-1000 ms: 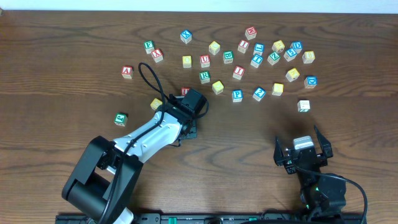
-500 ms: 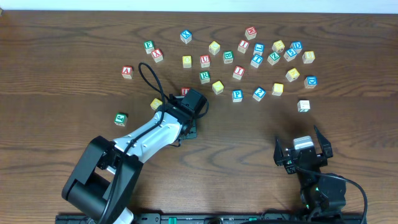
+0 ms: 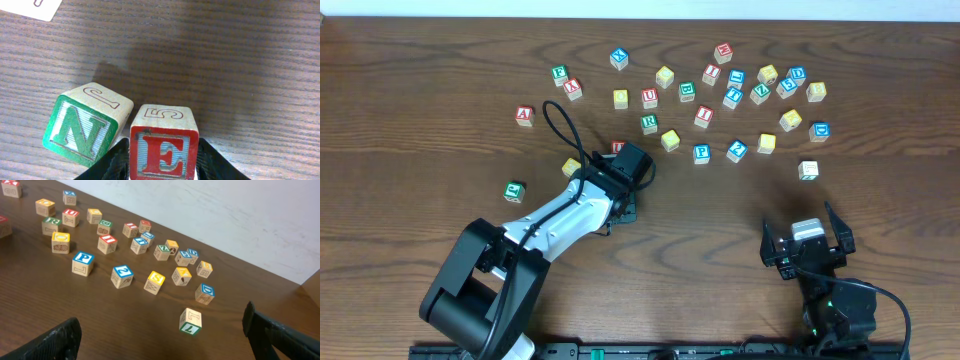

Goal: Spell out NEURIPS
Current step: 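Open the left gripper and raise it off the red E block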

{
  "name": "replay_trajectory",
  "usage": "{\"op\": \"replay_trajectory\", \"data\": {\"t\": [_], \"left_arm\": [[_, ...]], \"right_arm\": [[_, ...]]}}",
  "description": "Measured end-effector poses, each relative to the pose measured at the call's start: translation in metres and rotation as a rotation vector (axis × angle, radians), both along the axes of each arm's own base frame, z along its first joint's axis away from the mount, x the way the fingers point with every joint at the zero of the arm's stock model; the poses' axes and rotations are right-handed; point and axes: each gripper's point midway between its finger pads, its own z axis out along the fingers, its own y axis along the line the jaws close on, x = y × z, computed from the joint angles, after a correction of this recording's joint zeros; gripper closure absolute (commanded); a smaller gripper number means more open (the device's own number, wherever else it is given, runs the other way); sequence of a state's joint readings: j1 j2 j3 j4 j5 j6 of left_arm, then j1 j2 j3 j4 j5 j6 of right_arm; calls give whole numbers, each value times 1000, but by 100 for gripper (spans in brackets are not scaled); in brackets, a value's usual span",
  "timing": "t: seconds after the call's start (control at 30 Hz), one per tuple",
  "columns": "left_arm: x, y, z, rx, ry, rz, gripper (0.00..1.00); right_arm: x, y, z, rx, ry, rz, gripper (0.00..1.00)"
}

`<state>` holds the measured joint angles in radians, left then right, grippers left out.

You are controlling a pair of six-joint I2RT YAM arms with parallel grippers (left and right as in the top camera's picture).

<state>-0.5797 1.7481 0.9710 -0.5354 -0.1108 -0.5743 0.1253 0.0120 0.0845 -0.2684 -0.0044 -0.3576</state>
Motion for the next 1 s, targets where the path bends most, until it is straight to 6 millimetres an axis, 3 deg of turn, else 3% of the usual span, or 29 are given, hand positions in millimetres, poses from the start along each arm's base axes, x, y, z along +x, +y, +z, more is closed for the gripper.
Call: {"op": "replay_trajectory", "data": {"t": [0.27, 0.4, 0.7, 1.0], "left_arm": [[-2, 1, 1, 4, 6, -3, 59], [0, 0, 12, -11, -20, -8, 59], [0, 0, 60, -69, -116, -24, 59], [3, 6, 102, -94, -239, -42, 52]], "right_arm": [[0, 0, 0, 0, 0, 0, 1], [0, 0, 0, 0, 0, 0, 1], [0, 0, 0, 0, 0, 0, 1], [0, 0, 0, 0, 0, 0, 1]]}}
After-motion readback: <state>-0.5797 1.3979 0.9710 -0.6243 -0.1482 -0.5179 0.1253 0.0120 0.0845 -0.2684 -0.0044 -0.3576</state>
